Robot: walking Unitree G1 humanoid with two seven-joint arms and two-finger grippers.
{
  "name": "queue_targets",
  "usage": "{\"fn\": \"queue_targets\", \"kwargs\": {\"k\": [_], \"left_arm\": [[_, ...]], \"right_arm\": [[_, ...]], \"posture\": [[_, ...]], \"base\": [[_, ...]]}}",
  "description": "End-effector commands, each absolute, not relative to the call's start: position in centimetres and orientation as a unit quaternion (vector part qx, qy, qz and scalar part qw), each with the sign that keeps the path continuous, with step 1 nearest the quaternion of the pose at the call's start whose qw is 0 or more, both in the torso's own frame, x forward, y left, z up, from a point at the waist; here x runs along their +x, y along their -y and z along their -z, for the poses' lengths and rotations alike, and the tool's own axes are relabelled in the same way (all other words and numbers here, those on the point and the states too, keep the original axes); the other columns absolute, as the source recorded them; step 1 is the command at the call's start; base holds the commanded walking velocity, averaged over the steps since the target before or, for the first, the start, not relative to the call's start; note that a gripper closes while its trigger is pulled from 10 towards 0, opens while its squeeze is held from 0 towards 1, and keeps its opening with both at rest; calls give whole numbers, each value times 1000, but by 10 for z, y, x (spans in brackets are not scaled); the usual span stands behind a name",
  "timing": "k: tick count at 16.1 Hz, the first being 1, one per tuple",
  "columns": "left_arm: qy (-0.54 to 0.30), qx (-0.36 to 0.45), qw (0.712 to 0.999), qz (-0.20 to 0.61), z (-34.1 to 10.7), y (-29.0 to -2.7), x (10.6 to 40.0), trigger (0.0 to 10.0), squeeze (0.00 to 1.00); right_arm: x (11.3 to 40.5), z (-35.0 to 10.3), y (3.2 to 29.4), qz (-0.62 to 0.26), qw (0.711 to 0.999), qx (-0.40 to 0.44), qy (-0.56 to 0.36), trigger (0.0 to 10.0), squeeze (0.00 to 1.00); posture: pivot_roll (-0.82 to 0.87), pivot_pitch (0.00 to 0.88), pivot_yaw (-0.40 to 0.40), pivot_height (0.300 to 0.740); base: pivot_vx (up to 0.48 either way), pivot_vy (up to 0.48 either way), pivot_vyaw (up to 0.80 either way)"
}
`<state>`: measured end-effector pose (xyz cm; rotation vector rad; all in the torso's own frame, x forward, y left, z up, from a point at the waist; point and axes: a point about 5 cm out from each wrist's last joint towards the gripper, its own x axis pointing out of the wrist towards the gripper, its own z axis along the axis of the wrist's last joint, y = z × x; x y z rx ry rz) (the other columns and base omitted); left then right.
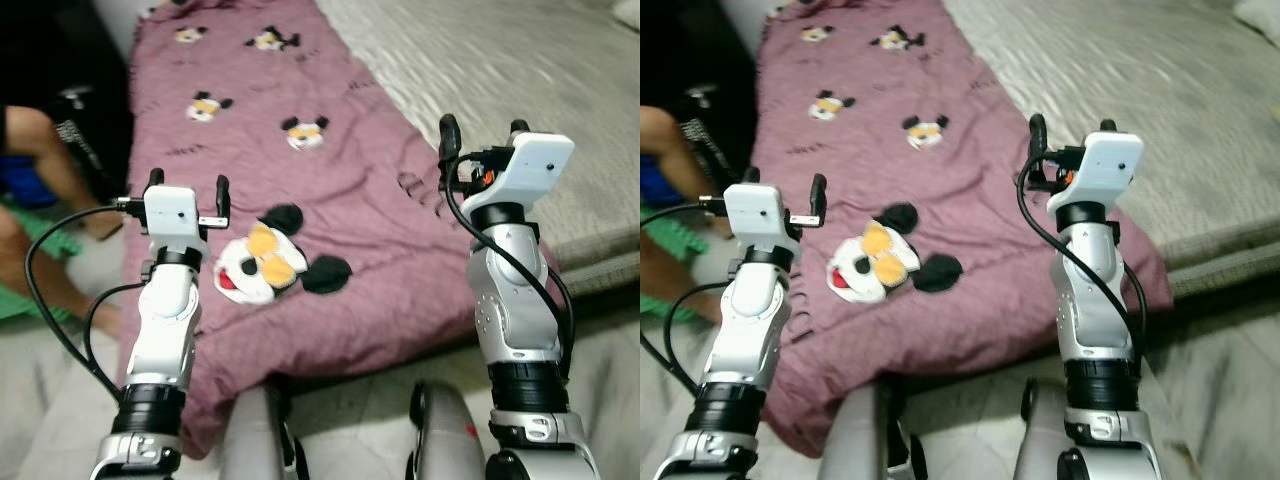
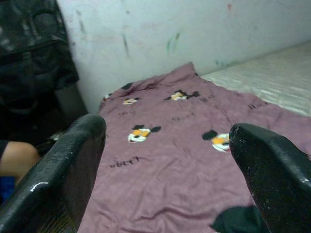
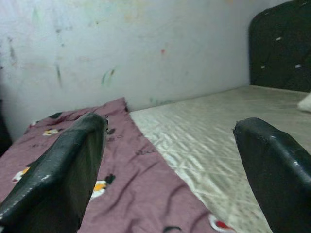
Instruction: Clean up the room
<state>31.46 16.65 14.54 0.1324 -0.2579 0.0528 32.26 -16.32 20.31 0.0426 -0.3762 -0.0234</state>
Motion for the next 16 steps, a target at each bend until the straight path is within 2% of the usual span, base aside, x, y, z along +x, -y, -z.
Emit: {"fn": "queue_targets", "kwargs": {"k": [1,4,10,16], "left_arm": [[139,67,987,-32,-150,-168,317,10000,0],[143,68,987,-28,-151,-165,322,10000,0],[133,67,988,-45,-146,-167,321,10000,0],[117,62,984,-116,-131,-186,297,10000,0]], "right_arm": [[324,-208,157,-1,980,23,198,10000,0],[325,-207,156,1,980,18,198,10000,0],[333,-195,152,-7,985,13,171,10000,0],[346,-189,129,-68,987,7,149,10000,0]], "posture": [[-92,0,159,700],[-97,0,165,740],[-66,0,137,740],[34,0,-8,740]], "base": [[0,0,0],[0,0,0],[0,0,0],[0,0,0]]}}
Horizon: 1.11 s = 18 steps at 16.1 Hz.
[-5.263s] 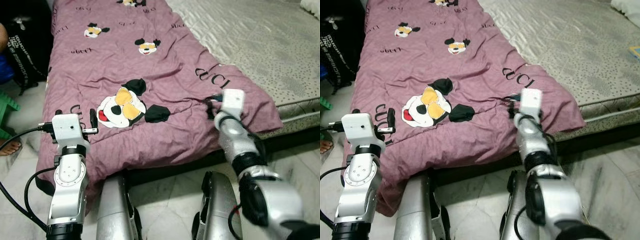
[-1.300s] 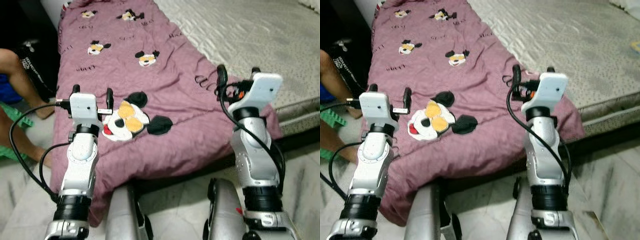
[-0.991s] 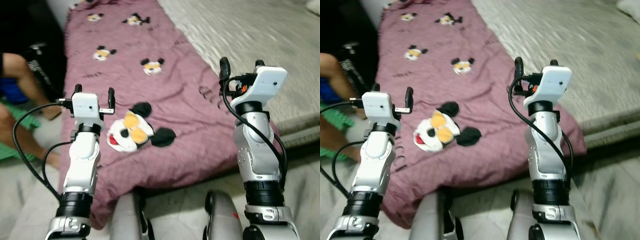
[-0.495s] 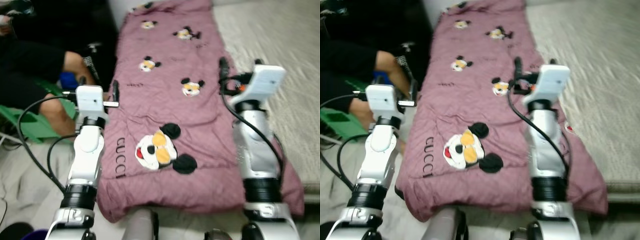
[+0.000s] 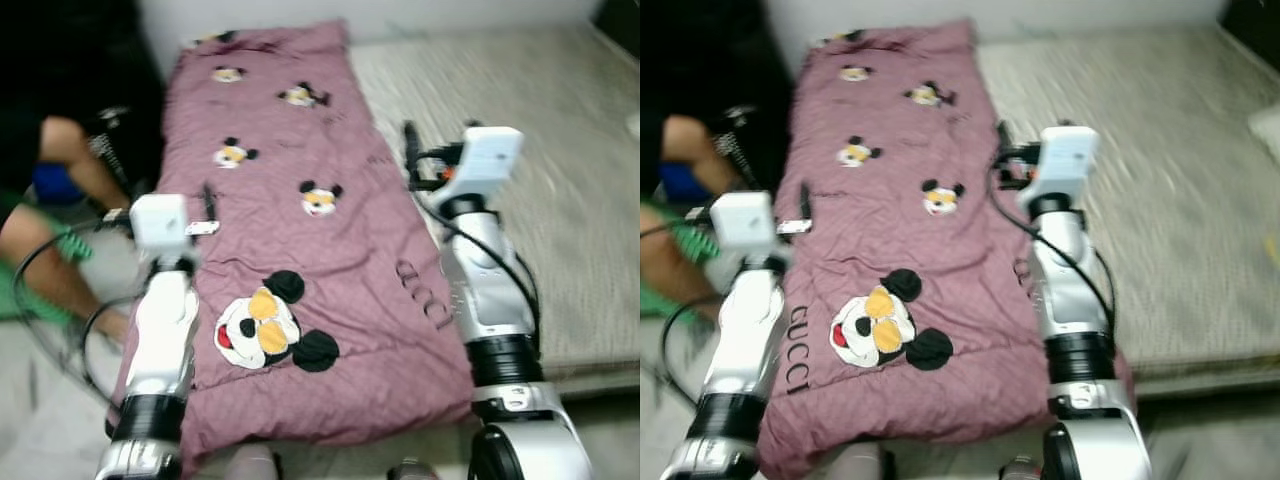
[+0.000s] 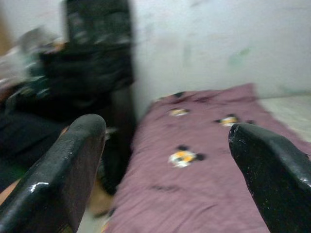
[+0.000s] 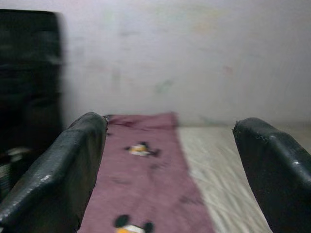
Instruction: Clean up the room
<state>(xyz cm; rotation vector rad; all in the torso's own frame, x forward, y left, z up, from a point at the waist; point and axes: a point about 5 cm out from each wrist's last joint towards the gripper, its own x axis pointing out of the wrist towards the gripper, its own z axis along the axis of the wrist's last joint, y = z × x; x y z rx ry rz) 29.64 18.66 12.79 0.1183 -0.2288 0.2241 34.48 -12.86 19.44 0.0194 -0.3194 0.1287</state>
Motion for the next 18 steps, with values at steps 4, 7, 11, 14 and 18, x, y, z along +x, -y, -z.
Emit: {"fn": "queue_targets", "kwargs": {"k": [4,7,11,14,18], "left_arm": [[107,63,980,-155,-125,-198,276,10000,0],[99,59,980,-165,-124,-198,277,10000,0],[106,59,982,-145,-137,-184,280,10000,0],[90,55,990,-97,-131,-170,274,10000,0],[72,40,993,-82,-128,-163,278,10000,0]], "right_arm": [[349,-180,117,-92,988,15,127,10000,0],[351,-180,110,-95,988,17,122,10000,0],[348,-183,127,-62,989,-16,135,10000,0],[336,-178,135,-40,992,18,122,10000,0],[324,-164,134,-56,994,-7,97,10000,0]], "posture": [[102,0,-60,740],[91,0,-43,740],[44,0,15,740],[7,29,40,740],[-14,29,45,740]], "base": [[0,0,0],[0,0,0],[0,0,248],[0,0,0],[0,0,200]]}}
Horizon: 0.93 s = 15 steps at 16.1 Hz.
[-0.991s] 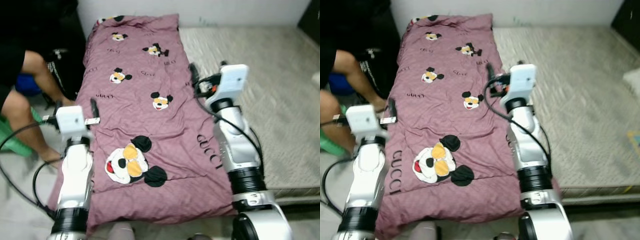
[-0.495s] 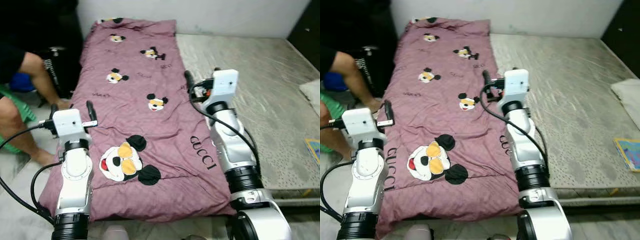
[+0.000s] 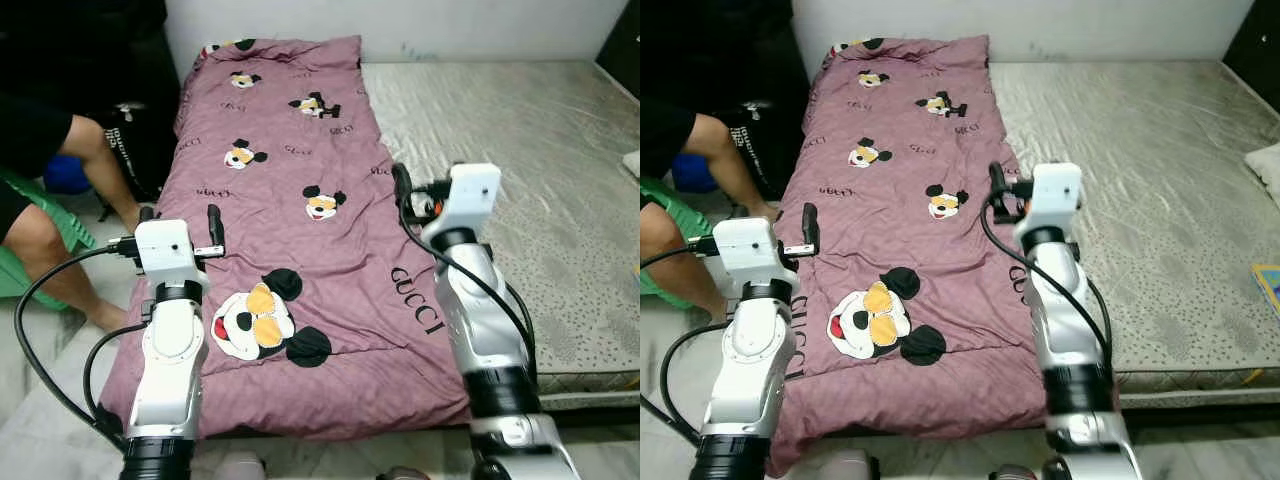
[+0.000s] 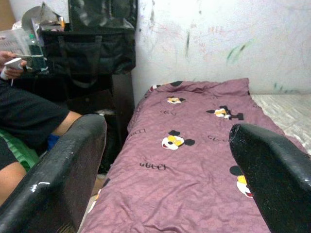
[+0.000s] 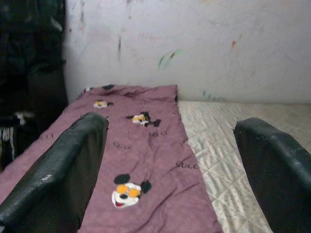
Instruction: Clean up the room
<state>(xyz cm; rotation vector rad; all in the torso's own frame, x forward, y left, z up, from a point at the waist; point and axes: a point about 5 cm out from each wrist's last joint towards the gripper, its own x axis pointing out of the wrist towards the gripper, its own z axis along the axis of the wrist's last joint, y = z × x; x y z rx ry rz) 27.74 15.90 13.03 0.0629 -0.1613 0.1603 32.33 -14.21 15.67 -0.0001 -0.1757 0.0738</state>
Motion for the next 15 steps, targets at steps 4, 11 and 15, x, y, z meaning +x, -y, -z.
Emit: {"fn": "queue_targets", "kwargs": {"k": [4,11,15], "left_arm": [[65,40,994,-73,-124,-162,278,10000,0],[70,65,993,-63,-128,-159,278,10000,0],[67,74,993,-61,-127,-169,276,10000,0]], "right_arm": [[321,-165,134,-54,994,-8,96,10000,0],[319,-164,134,-54,994,-8,94,10000,0],[316,-160,134,-50,995,-4,90,10000,0]], "posture": [[-25,25,46,740],[-6,26,40,740],[-3,23,50,740]], "base": [[0,0,800],[0,0,800],[0,0,800]]}}
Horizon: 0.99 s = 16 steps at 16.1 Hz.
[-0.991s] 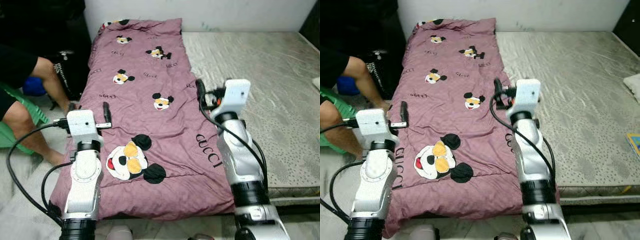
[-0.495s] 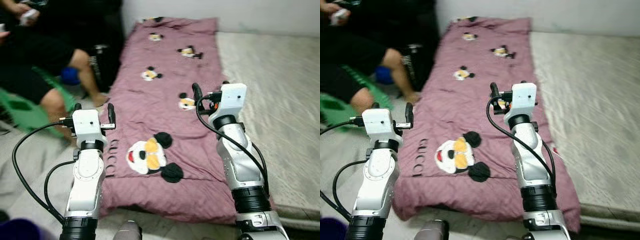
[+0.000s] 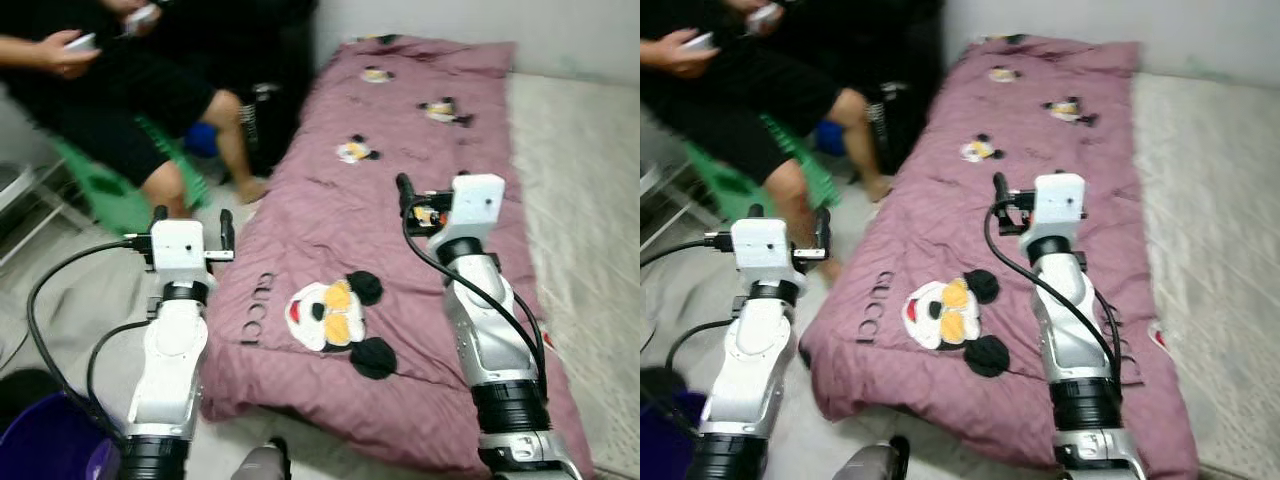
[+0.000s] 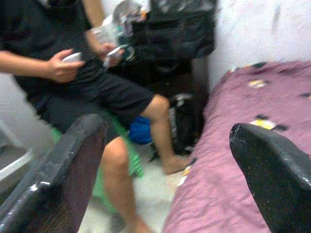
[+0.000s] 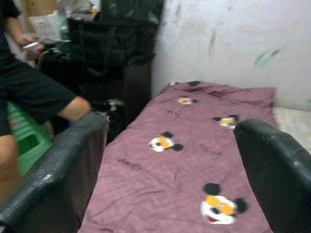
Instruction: Clean up the room
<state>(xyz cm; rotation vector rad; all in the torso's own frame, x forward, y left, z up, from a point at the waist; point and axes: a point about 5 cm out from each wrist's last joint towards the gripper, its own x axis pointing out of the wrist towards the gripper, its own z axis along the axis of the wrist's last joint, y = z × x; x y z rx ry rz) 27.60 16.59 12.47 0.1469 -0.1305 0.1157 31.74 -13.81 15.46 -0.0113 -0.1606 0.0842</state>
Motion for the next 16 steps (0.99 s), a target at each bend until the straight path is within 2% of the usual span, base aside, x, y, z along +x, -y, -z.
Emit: {"fn": "queue_targets", "kwargs": {"k": [1,4,9,11,13,16], "left_arm": [[67,77,993,-59,-127,-168,276,10000,0],[69,76,993,-55,-128,-165,279,10000,0],[74,84,990,-82,-129,-176,274,10000,0],[74,88,986,-122,-128,-189,262,10000,0],[74,90,983,-141,-128,-195,256,10000,0],[74,94,981,-153,-128,-200,253,10000,0]], "right_arm": [[316,-159,133,-50,995,-4,89,10000,0],[318,-160,132,-52,995,3,91,10000,0],[326,-158,120,-79,993,21,83,10000,0],[334,-157,102,-118,990,28,76,10000,0],[337,-158,90,-141,987,31,75,10000,0],[339,-158,80,-159,984,26,79,10000,0]], "posture": [[-4,23,51,740],[-3,14,56,740],[58,0,4,740],[119,0,-57,740],[149,0,-81,740],[152,0,-85,740]], "base": [[0,0,800],[0,0,800],[0,0,0],[0,0,0],[0,0,0],[0,0,0]]}}
